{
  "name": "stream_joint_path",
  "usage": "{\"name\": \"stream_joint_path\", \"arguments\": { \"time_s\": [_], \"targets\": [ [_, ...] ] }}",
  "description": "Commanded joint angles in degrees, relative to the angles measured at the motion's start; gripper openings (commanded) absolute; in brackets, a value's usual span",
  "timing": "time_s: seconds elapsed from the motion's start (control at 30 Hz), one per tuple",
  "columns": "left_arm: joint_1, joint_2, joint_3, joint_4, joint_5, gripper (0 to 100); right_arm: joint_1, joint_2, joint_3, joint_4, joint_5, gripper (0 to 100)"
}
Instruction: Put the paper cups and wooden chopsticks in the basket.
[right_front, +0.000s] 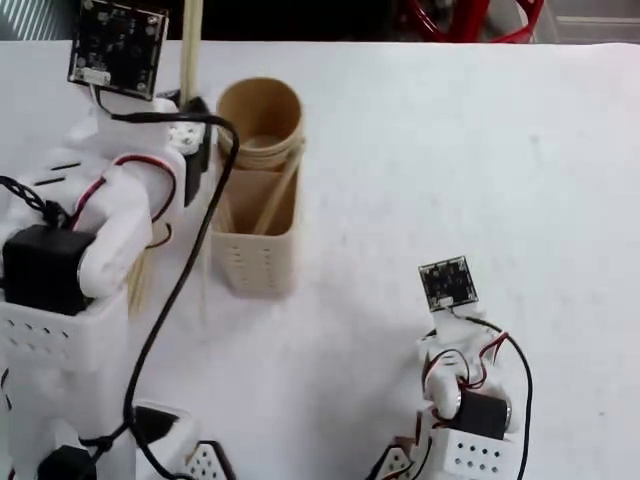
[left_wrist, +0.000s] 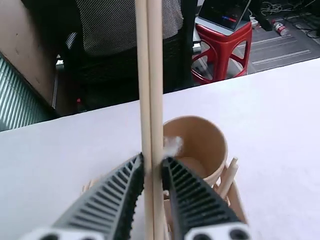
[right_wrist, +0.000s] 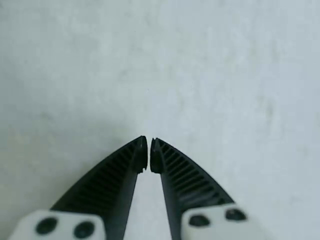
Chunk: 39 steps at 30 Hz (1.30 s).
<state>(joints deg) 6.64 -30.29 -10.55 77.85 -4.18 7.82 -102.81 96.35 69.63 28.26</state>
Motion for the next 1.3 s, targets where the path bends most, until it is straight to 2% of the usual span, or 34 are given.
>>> {"name": "stream_joint_path", "arguments": {
  "time_s": [0.0, 0.2, 0.33, 0.47, 0.77, 0.87, 1.0, 1.27],
  "targets": [
    [1.36, -1.63, -2.64, -2.73, 0.79, 2, 0.57, -0.40, 0.53, 0.13, 0.53, 2.4],
    [1.71, -1.63, -2.46, -8.44, 1.49, 2, 0.57, -0.40, 0.53, 0.13, 0.53, 2.4],
    [5.85, -1.54, -0.62, -9.93, 3.34, 2, 0.57, -0.40, 0.53, 0.13, 0.53, 2.4],
    [9.10, -2.07, 8.44, -17.14, 3.16, 2, 0.57, -0.40, 0.53, 0.13, 0.53, 2.4],
    [8.92, -2.24, 28.13, -28.92, -0.35, 2, 0.48, -0.40, 0.53, 0.13, 0.53, 2.4],
    [8.84, -2.24, 30.51, -29.98, -0.44, 3, 0.48, -0.40, 0.53, 0.13, 0.53, 2.4],
    [8.84, -2.24, 30.86, -29.71, -0.18, 11, 0.40, -0.40, 0.53, 0.13, 0.53, 2.4],
    [8.75, -7.69, 31.12, -28.84, -0.44, 9, 0.40, -0.40, 0.53, 0.13, 0.53, 2.4]
  ]
}}
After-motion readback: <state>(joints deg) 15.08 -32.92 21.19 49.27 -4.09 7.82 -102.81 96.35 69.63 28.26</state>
